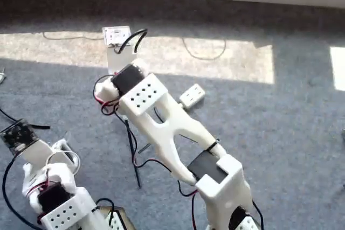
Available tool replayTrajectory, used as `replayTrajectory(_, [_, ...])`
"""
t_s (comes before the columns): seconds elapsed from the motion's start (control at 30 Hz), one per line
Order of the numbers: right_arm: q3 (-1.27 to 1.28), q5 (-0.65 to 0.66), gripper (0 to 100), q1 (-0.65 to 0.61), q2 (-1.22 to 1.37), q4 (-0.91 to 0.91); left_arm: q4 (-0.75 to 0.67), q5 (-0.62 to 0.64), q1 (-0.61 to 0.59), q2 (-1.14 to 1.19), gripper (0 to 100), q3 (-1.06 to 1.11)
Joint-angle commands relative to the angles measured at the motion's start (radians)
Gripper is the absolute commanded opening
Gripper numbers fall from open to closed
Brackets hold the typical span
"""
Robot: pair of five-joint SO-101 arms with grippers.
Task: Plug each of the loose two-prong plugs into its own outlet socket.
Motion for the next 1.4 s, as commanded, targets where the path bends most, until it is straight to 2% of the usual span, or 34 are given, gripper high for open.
replayTrajectory(0.0, [-0.039, -0.015, 42.5, -0.019, -0.048, -0.008, -0.031, 0.0, -0.094, -0.007, 39, 0.013])
replayTrajectory(0.1, [-0.133, -0.015, 49.8, 0.008, -0.128, -0.007, -0.028, -0.002, -0.094, -0.007, 39, 0.013])
replayTrajectory(0.23, [-0.277, -0.015, 50.2, 0.093, -0.292, 0.008, -0.028, -0.005, -0.097, -0.007, 39, 0.012])
replayTrajectory(0.33, [-0.349, -0.015, 50.2, 0.196, -0.424, 0.111, -0.026, -0.002, -0.093, -0.007, 39, -0.018])
replayTrajectory(0.43, [-0.369, -0.014, 50.2, 0.364, -0.542, 0.277, -0.031, 0.002, -0.067, -0.007, 39, -0.064])
replayTrajectory(0.5, [-0.331, -0.003, 50.0, 0.553, -0.616, 0.294, -0.025, 0.002, 0.022, -0.005, 39, -0.114])
replayTrajectory(0.6, [-0.165, 0.092, 50.0, 0.865, -0.719, 0.294, -0.005, 0.002, 0.185, 0.005, 39, -0.199])
replayTrajectory(0.77, [0.278, 0.361, 50.0, 1.129, -0.791, 0.292, -0.034, -0.005, 0.473, 0.186, 39, -0.384])
replayTrajectory(0.87, [0.596, 0.58, 50.0, 1.175, -0.794, 0.286, -0.034, 0.0, 0.516, 0.415, 38, -0.616])
replayTrajectory(0.93, [0.797, 0.652, 50.0, 1.173, -0.789, 0.225, -0.034, 0.0, 0.519, 0.621, 34, -0.788])
replayTrajectory(1.03, [1.024, 0.651, 50.0, 1.176, -0.809, 0.067, -0.023, 0.0, 0.519, 0.972, 25, -1.017])
replayTrajectory(1.1, [1.135, 0.646, 50.0, 1.173, -0.835, -0.012, 0.043, 0.002, 0.522, 1.198, 21, -1.145])
replayTrajectory(1.17, [1.228, 0.585, 50.0, 1.171, -0.865, -0.081, 0.144, 0.002, 0.561, 1.392, 19, -1.262])
replayTrajectory(1.27, [1.357, 0.474, 50.0, 1.158, -0.886, -0.193, 0.273, 0.0, 0.654, 1.595, 18, -1.399])
replayTrajectory(1.37, [1.497, 0.393, 50.0, 1.082, -0.888, -0.325, 0.338, -0.002, 0.757, 1.693, 18, -1.466])
